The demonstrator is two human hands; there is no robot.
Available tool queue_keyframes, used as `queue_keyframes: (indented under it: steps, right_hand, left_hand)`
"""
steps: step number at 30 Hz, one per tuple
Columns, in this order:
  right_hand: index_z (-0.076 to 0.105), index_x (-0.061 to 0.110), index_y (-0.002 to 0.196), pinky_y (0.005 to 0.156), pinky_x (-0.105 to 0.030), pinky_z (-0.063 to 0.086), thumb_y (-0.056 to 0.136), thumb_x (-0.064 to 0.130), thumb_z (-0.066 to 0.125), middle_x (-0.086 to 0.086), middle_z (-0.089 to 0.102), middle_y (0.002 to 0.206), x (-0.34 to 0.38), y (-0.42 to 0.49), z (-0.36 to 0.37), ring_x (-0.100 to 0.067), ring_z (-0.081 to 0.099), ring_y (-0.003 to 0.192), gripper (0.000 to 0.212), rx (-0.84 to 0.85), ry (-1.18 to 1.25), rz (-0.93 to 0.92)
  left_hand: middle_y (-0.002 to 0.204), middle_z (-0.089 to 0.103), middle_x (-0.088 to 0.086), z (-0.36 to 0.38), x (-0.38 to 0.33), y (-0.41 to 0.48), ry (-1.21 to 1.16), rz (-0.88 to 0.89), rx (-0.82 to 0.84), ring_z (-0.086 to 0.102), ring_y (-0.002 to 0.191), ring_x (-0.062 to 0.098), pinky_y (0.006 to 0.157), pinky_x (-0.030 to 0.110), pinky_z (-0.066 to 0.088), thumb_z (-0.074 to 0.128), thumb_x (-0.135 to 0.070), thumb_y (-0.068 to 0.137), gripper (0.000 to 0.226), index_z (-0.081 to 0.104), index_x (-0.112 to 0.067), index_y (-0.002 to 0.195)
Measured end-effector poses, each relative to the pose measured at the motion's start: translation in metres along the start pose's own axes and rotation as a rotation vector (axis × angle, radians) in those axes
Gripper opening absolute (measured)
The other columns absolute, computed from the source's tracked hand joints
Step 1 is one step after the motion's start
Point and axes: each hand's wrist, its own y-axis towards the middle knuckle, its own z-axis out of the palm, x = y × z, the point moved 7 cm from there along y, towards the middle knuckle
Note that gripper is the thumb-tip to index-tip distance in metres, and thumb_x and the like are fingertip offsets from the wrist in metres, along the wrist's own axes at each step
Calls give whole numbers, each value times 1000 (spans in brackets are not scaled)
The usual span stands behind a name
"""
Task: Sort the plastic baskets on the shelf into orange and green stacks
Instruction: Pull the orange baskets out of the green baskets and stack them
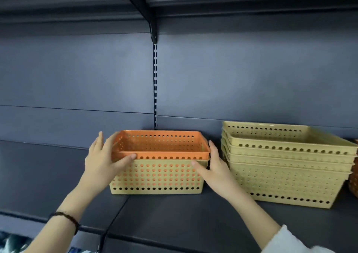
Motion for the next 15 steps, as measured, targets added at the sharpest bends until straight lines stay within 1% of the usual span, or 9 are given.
queue_keyframes:
  steps: [1,2,4,6,7,9,12,13,15]
  right_hand:
    - [6,26,154,103,-25,32,88,45,61,16,49,134,-3,2,3,-6,44,126,87,-2,40,53]
    - [14,28,152,103,-27,34,88,46,62,19,50,128,-6,4,5,-8,47,126,82,-5,84,89]
    - [38,42,136,102,-29,40,86,46,63,22,59,122,-7,5,8,-6,54,120,56,-19,132,102]
    - [48,46,122,102,-33,45,86,42,65,20,65,115,-2,5,8,-2,59,112,40,-69,161,86]
    - [51,44,121,102,-35,46,86,40,66,19,66,114,0,5,8,-2,60,111,38,-91,171,83]
    - [54,39,121,100,-38,47,86,38,67,16,67,113,6,5,8,-4,61,109,37,-118,178,79]
    - [57,37,107,97,-38,49,84,37,70,10,67,112,17,7,2,-10,62,109,27,-166,162,73]
    - [56,38,105,97,-38,49,82,35,72,7,65,114,22,8,-2,-11,61,111,28,-188,144,62]
    - [50,38,115,100,-41,47,78,32,75,6,60,123,35,8,-9,-12,56,117,45,-234,103,16]
  left_hand:
    - [158,21,18,1,6,3,-50,-23,19,16,146,34,113,53,22,68,-69,64,103,31,-22,148]
    - [157,26,17,1,13,5,-119,-42,34,20,145,32,113,51,24,71,-65,63,108,25,-20,150]
    - [150,40,14,1,24,8,-284,-88,53,38,137,30,108,45,33,77,-49,68,106,19,-19,152]
    - [144,48,10,2,29,9,-377,-81,67,50,126,26,101,39,39,78,-38,72,99,20,-23,152]
    - [141,52,8,2,29,10,-390,-59,70,53,118,21,97,35,40,77,-36,73,96,23,-23,151]
    - [135,57,5,0,26,14,-397,-14,63,52,106,12,90,29,40,77,-37,74,91,29,-23,150]
    - [132,60,6,-12,20,22,-432,19,18,50,104,9,87,28,39,77,-36,75,87,33,-21,149]
    - [132,60,5,-17,17,24,-454,39,-1,50,105,9,88,28,39,77,-35,75,86,34,-21,148]
    - [131,60,0,-27,12,30,-503,90,-36,51,111,8,91,29,41,78,-34,74,85,36,-22,147]
